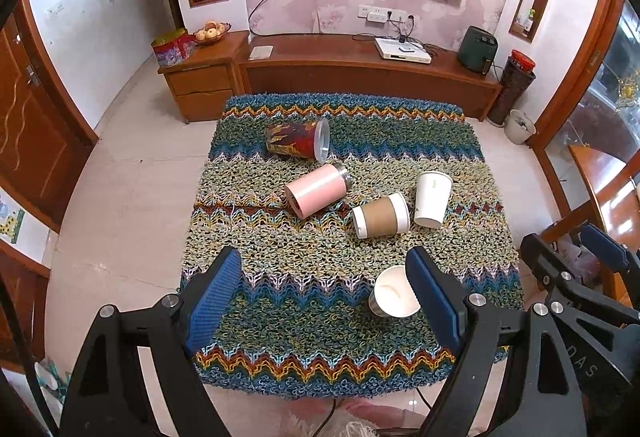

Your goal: Flip cup upright

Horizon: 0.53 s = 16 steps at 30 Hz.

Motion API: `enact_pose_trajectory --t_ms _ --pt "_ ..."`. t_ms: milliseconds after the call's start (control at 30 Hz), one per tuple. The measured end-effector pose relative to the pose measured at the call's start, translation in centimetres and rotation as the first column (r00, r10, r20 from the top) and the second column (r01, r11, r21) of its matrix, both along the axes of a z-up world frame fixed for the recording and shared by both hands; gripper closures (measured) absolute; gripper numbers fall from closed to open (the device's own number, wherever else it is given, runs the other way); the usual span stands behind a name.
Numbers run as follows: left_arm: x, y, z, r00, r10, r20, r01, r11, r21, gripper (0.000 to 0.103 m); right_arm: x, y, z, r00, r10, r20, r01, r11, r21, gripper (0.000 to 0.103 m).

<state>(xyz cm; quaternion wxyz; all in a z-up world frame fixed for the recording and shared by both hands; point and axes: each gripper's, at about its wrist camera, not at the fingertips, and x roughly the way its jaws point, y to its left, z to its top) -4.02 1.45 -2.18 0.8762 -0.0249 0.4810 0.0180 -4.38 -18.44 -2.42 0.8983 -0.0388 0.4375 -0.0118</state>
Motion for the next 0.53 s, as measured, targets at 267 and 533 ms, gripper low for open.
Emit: enact_pose_trajectory --t_ms 267,533 --pt "0.2 -0.4 -0.5 1.000 0.001 -0.019 -0.001 1.000 0.022 0.016 0.0 0.0 -0.4 1.000 0.000 -0.007 0.000 1.000 -0.004 0.023" --pt "0.5 -0.9 -1.1 0.999 -0.020 -0.049 0.021 1.000 0.023 0.016 0.0 -0.1 -0.6 1.000 -0.010 -0.011 0.010 1.000 -0.014 0.023"
